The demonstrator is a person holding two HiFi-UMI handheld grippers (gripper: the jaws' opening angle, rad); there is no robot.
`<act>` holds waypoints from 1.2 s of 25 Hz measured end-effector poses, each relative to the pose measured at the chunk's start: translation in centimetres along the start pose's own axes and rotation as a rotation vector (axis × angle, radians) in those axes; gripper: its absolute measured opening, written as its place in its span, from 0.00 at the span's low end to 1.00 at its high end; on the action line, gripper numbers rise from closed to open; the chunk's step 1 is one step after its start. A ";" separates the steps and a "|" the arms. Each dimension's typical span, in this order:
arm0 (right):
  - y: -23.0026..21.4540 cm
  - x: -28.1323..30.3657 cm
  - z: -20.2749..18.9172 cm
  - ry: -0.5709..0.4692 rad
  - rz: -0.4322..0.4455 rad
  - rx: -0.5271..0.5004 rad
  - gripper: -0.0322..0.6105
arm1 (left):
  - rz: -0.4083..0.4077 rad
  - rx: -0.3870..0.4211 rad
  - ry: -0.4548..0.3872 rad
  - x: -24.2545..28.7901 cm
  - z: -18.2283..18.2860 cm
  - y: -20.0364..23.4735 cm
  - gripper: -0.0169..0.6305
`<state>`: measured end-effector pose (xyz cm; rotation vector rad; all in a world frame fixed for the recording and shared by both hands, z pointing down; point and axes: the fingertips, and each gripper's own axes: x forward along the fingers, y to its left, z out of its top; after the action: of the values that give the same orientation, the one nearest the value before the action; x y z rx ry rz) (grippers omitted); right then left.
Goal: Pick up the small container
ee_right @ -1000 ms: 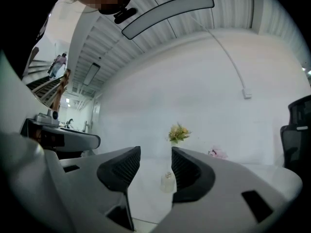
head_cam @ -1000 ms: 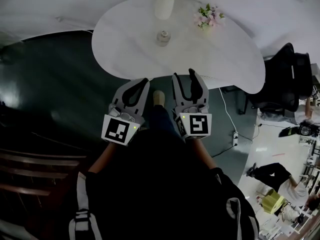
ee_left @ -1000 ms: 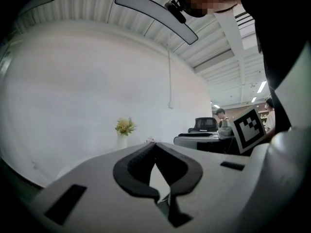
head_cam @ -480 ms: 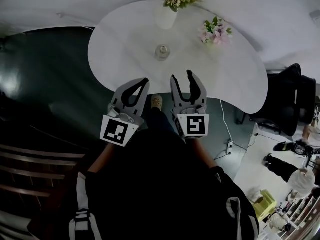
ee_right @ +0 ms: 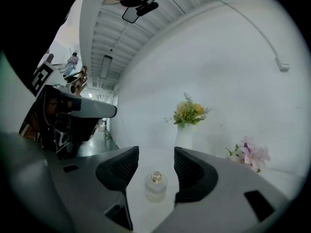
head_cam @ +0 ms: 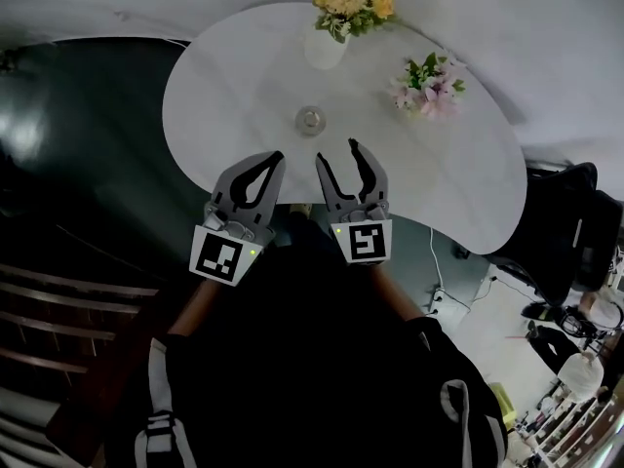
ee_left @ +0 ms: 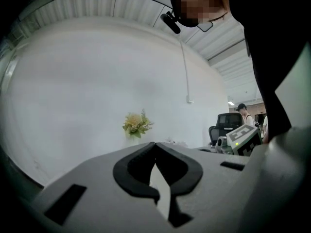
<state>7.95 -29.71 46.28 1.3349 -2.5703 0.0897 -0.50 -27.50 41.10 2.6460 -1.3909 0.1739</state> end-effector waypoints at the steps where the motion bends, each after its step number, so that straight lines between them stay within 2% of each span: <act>1: -0.1 0.5 -0.4 0.004 0.013 0.004 0.41 | 0.002 0.006 0.006 0.5 -0.2 0.2 0.04; 5: -0.1 2.1 -2.0 0.031 0.055 0.017 0.43 | -0.004 0.024 0.035 2.1 -0.7 0.7 0.04; 10: 0.3 4.0 -3.7 0.078 0.087 0.056 0.44 | -0.014 -0.024 0.080 3.1 -2.0 1.6 0.04; 25: 0.2 9.6 -10.1 0.201 0.085 0.074 0.55 | -0.084 -0.081 0.189 5.6 -6.5 4.1 0.04; 30: 0.4 11.2 -11.8 0.150 0.090 0.056 0.55 | -0.093 -0.088 0.197 6.4 -7.6 4.6 0.04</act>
<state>3.66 -36.48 60.41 1.1830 -2.5172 0.2686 -0.95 -33.90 50.04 2.5358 -1.1844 0.3441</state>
